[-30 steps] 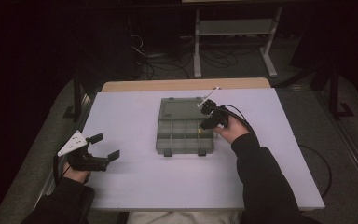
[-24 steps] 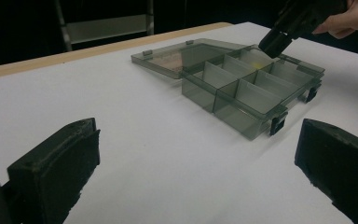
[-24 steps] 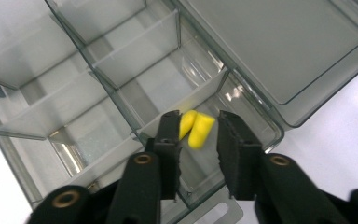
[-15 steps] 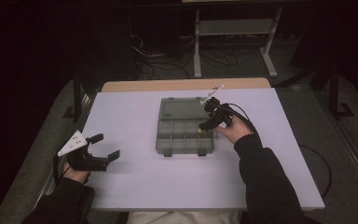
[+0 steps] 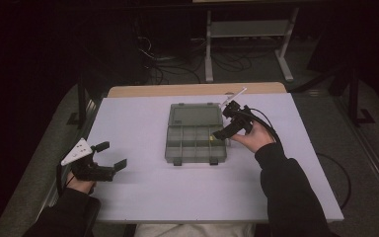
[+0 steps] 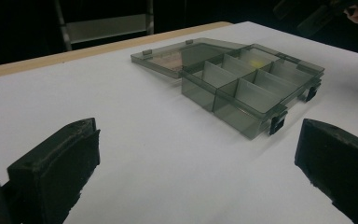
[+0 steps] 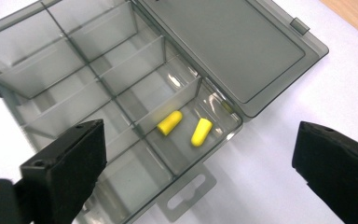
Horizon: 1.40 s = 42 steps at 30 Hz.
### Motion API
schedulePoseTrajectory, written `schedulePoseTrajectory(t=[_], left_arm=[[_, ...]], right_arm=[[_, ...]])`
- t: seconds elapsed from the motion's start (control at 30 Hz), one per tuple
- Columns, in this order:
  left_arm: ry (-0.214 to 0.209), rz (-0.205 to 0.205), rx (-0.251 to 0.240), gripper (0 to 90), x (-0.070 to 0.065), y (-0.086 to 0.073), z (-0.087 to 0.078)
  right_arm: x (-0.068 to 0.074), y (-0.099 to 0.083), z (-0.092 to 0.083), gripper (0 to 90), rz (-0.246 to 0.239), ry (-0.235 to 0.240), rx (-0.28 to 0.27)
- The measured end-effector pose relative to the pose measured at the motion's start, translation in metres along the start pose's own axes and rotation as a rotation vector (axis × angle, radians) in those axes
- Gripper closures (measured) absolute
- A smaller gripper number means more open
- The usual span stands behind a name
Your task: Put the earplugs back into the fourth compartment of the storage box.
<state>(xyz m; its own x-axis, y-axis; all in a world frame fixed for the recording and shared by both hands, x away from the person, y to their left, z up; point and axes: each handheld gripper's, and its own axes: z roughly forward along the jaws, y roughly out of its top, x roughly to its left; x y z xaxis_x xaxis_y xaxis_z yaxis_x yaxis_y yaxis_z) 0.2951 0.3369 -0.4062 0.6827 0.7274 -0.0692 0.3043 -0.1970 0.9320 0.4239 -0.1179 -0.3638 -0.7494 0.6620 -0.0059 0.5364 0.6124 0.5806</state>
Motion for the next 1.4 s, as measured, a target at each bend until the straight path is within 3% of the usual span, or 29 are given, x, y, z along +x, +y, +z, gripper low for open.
schedulePoseTrajectory(t=[0.77,1.07,1.4], left_arm=[[0.000,0.002,0.000,0.0,0.000,0.000,0.000],[0.000,0.002,0.001,0.0,0.000,0.000,0.000],[0.001,0.003,0.002,0.0,0.000,0.000,0.000]], right_arm=[[-0.006,-0.048,-0.037,0.0,0.059,-0.019,-0.140],[-0.006,-0.070,-0.043,0.0,0.076,-0.009,-0.176],[0.001,-0.097,-0.053,0.0,0.104,0.016,-0.272]])
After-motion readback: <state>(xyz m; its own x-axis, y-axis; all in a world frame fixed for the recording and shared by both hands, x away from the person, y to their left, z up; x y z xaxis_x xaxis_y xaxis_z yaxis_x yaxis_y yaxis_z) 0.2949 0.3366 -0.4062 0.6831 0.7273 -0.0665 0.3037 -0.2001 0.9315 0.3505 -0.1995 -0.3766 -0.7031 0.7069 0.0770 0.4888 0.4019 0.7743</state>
